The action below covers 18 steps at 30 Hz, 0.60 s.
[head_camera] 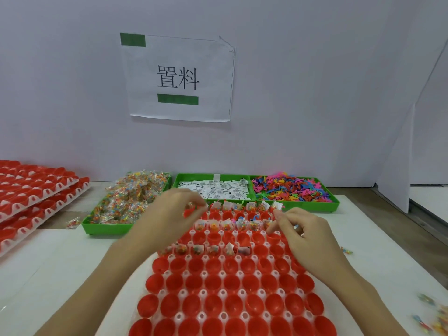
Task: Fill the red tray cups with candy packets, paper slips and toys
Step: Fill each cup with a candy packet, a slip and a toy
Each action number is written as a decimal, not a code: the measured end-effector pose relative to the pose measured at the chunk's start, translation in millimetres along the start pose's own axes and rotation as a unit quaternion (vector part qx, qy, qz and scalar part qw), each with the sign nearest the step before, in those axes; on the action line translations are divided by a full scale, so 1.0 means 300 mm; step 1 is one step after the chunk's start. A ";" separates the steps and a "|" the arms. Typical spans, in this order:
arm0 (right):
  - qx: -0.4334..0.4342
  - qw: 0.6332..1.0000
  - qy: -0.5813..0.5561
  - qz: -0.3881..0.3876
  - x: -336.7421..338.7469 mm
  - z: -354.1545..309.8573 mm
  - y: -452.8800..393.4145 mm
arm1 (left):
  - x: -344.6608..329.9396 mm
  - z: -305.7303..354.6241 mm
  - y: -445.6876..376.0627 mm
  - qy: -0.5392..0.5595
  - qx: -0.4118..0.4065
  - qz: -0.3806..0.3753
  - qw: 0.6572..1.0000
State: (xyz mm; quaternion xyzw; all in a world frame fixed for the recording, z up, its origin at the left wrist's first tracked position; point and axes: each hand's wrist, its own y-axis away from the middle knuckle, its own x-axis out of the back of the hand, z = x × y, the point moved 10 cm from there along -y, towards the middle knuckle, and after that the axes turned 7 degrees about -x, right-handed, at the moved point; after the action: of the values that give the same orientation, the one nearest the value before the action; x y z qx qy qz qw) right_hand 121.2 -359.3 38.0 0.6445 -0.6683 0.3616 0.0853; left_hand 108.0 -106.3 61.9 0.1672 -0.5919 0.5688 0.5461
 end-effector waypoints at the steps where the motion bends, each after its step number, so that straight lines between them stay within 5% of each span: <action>1: 0.001 1.000 0.003 0.001 0.003 0.000 -0.001 | 0.023 -0.060 0.027 -0.040 0.030 0.011 0.999; 7: 0.014 1.000 0.003 0.010 0.014 -0.017 0.003 | 0.075 -0.316 0.264 -0.208 0.150 0.030 0.966; 18: -0.003 1.000 0.000 -0.008 -0.004 -0.007 0.007 | 0.121 -0.364 0.330 -0.201 0.021 0.145 0.969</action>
State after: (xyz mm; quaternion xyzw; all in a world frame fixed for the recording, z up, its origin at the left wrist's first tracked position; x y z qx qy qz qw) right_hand 118.5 -357.2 38.2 0.6495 -0.6642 0.3590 0.0898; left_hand 64.0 31.8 17.2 0.2022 -0.6952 0.6089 0.3241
